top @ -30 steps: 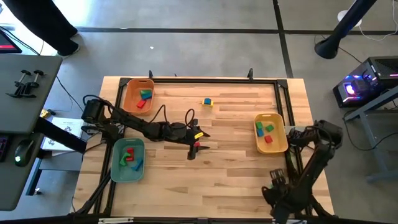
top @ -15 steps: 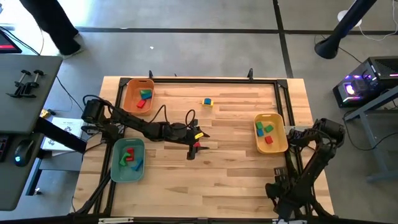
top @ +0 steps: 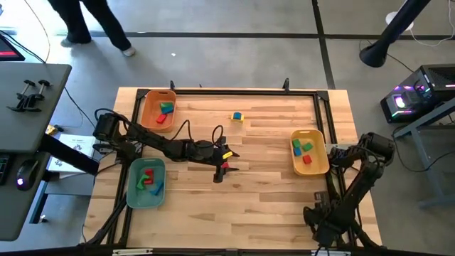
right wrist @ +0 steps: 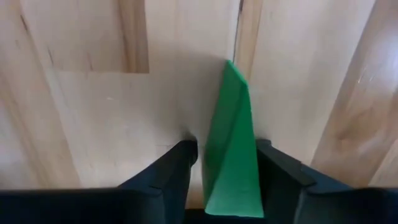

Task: Sort blocks by size
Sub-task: Put the green triangle block into the orange bin, then put the red half-circle block into the yellow bin, then put the blue half-circle block into the yellow bin

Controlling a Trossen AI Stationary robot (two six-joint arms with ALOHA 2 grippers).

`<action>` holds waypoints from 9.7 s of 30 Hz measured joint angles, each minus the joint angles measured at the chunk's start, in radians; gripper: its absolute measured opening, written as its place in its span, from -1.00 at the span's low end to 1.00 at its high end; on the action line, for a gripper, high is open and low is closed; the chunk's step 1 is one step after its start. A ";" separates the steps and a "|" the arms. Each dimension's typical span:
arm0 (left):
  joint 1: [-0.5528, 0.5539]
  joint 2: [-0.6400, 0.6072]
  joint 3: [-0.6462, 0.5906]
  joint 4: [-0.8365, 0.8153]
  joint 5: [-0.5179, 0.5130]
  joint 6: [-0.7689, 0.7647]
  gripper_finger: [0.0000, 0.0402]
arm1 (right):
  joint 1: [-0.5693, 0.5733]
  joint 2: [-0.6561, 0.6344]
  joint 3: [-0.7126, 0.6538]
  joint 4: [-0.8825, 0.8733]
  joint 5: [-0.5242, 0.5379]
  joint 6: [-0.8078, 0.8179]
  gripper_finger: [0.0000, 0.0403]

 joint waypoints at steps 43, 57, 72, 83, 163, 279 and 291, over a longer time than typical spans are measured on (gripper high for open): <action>-0.134 -0.003 0.000 0.323 0.106 0.244 -0.01 | -0.614 -0.083 -0.003 1.106 0.919 -1.063 -0.52; -0.133 0.027 0.000 0.350 0.105 0.202 -0.57 | -0.659 -0.029 -0.003 1.232 0.815 -1.091 -0.52; -0.130 0.027 0.000 0.342 0.109 0.202 -0.91 | -0.666 -0.027 -0.003 1.243 0.785 -1.078 -0.51; -0.130 0.010 0.002 0.256 0.099 0.213 -0.91 | -0.666 -0.027 -0.003 1.226 0.814 -1.063 -0.09; 0.357 -0.681 -0.336 -0.307 0.161 -0.336 -0.08 | -0.695 -0.163 -0.006 0.831 0.819 -0.846 0.07; 0.071 -0.513 -0.418 0.113 -0.190 -0.190 -0.08 | -0.872 -0.489 0.046 -0.331 0.788 0.065 0.18; 0.132 -0.430 -0.307 0.095 -0.287 -0.110 -0.22 | -0.965 -0.488 -0.182 0.706 0.654 -0.724 0.18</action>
